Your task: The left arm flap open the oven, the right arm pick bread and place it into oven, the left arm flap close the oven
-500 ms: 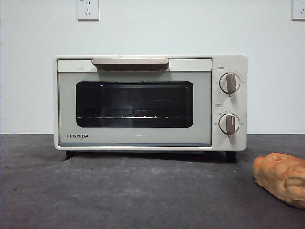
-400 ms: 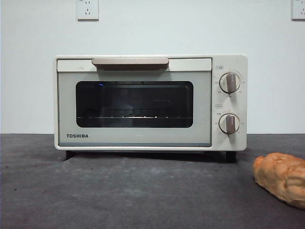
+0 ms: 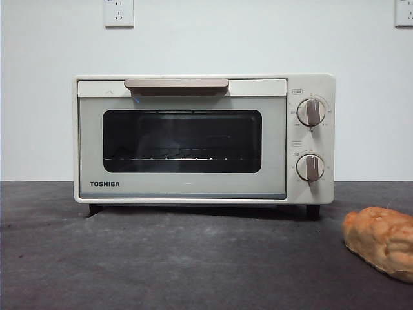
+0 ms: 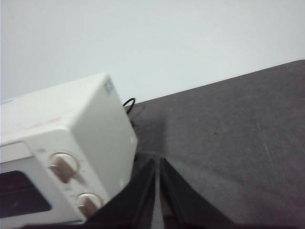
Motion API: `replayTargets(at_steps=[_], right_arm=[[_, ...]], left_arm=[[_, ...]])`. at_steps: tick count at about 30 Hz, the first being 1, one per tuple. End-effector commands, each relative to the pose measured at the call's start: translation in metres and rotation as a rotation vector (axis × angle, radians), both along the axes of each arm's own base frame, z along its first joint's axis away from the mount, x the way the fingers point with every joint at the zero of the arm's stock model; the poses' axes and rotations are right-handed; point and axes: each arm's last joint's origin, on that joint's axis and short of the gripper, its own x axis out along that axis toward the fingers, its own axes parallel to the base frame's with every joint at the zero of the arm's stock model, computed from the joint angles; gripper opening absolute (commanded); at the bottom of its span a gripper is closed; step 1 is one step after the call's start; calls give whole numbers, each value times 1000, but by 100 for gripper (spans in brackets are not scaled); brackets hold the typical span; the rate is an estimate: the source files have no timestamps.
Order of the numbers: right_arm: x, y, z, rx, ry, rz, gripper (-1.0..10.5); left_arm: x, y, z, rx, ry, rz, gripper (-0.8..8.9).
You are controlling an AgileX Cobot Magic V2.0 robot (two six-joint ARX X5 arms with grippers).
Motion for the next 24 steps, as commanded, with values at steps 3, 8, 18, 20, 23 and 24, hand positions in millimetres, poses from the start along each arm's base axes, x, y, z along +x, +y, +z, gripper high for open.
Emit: replayTargets(at_steps=[3,8,18,20,23,24], right_arm=[[5,2,37,-106,80,81,14],[17,4,67,-180,222,180,14],[35,9,89,-255,520,371,14],[36,11,86,-259,585,397,14],[36,13,80,-270,648,431,14],[36,14,79,-272,656,438,14]], left_arm=[[4,-3,34,92,33,-115,16],[16,-6,61,171,118,-275,16],[37,-13,82,230,319,-544,16],[37,-14,80,232,360,-582,16],[37,-16,77,237,386,-606,16],[37,-16,77,237,387,-609,16]])
